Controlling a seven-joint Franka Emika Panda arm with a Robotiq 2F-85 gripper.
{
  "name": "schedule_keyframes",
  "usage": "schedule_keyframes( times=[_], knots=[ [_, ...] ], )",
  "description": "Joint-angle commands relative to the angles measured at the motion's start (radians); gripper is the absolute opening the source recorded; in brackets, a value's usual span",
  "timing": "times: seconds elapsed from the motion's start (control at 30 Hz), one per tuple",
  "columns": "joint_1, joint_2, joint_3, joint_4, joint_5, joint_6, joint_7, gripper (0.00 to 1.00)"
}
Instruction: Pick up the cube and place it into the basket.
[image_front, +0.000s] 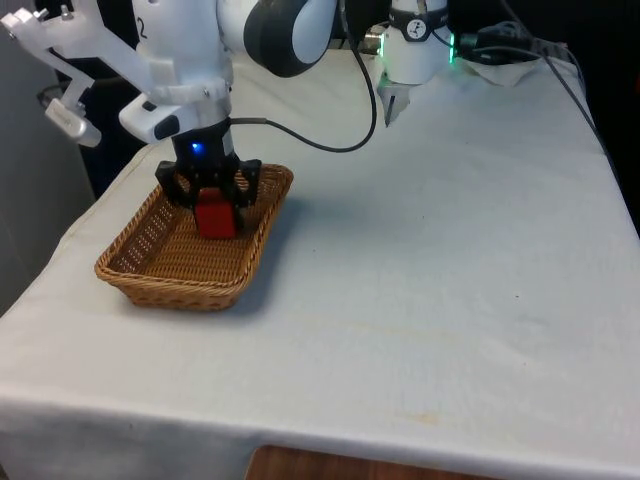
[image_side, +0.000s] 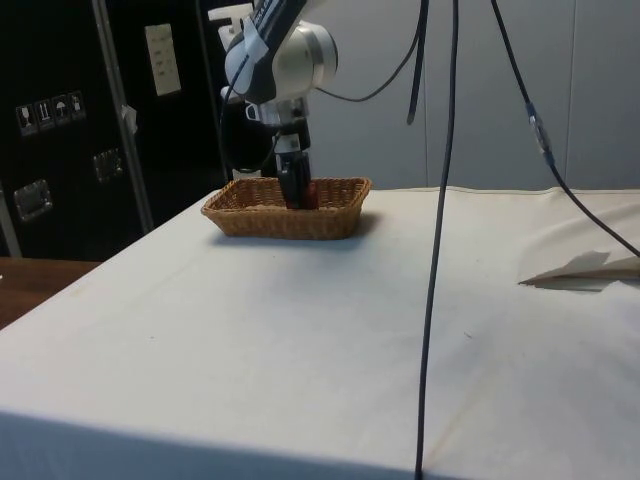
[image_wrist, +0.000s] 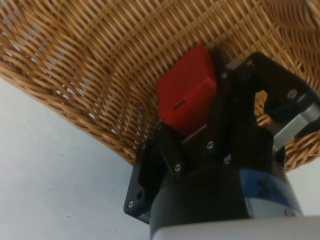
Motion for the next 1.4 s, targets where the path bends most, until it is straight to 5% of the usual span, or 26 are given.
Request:
schedule_keyframes(
  times=[0.0,0.27,0.33,0.77,1.33,1.37],
  knots=[
    [-0.004,0.002,0.004,0.003,0.005,0.001,-0.003,0.08],
    [-0.004,0.004,0.004,0.003,0.006,0.0,-0.003,0.88],
    [-0.004,0.004,0.004,0.003,0.006,0.0,-0.003,1.0],
    [0.004,-0.025,-0.014,0.003,0.001,-0.022,-0.002,1.0],
    [0.026,-0.152,-0.047,-0.06,-0.012,-0.041,-0.01,1.0],
    [0.019,-0.141,-0.04,-0.052,-0.004,-0.041,-0.012,1.0]
  ],
)
